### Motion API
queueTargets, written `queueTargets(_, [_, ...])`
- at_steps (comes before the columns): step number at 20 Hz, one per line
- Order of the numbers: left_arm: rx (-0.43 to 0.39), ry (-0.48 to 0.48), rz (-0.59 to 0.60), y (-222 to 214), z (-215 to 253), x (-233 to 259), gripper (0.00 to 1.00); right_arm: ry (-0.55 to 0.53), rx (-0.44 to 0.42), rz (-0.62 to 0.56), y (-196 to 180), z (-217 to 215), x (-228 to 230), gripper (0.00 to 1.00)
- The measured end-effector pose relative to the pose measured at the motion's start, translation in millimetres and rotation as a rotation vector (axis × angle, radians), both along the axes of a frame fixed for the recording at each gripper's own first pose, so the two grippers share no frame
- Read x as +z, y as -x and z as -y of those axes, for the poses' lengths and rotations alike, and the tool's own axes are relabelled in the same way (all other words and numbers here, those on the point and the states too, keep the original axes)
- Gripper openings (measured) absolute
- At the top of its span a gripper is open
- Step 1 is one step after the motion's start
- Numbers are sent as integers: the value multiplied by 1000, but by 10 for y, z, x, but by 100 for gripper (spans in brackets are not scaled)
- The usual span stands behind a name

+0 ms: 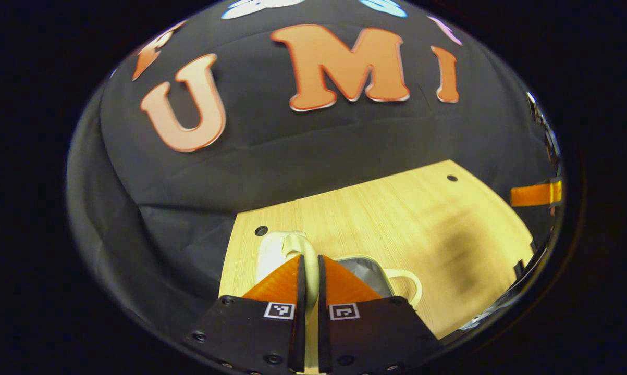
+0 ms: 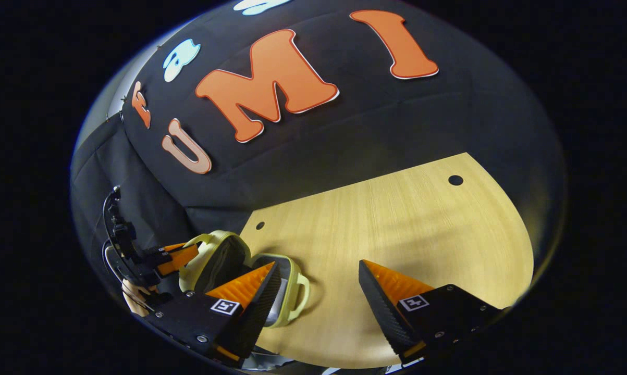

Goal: First open the suitcase, pack the skin care products into it, and then close the suitcase.

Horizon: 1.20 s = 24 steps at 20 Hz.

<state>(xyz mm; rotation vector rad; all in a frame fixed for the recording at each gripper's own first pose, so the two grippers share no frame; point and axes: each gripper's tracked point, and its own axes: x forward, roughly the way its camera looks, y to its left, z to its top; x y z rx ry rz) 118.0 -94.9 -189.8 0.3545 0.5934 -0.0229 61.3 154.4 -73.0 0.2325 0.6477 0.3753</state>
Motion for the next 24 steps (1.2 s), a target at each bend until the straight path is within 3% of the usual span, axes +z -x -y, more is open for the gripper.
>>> queueTargets(3, [-33, -113, -36, -123, 570, -421, 10, 5, -12, -11, 16, 361, -119, 95])
queueTargets(7, [-65, -126, -122, -334, 1235, -1236, 10, 38, -65, -14, 4, 823, -328, 95])
queueTargets(11, [-40, -147, -177, -413, 1416, -1973, 10, 45, -98, -52, 48, 1095, -522, 96])
queueTargets(16, [1, -185, -152, -376, 1528, -2090, 10, 70, -85, -74, 174, 1151, -634, 96])
queueTargets(18, [-4, -153, -162, -360, 1559, -2156, 12, 86, -72, -68, 201, 1110, -635, 95])
queueTargets(19, [2, -130, -180, -335, 1507, -2193, 21, 90, -64, -65, 213, 1081, -633, 96])
queueTargets(20, [-5, -87, -202, -269, 1529, -2247, 22, 96, -60, -66, 220, 1046, -637, 95])
queueTargets(22, [1, -22, -217, -198, 1501, -2283, 35, 118, -62, -68, 230, 993, -676, 96])
queueTargets(23, [-1, -4, -201, -162, 1495, -2215, 31, 131, -66, -64, 243, 974, -673, 96])
queueTargets(24, [-18, 32, -173, -144, 1549, -2106, 34, 143, -68, -51, 251, 941, -674, 95])
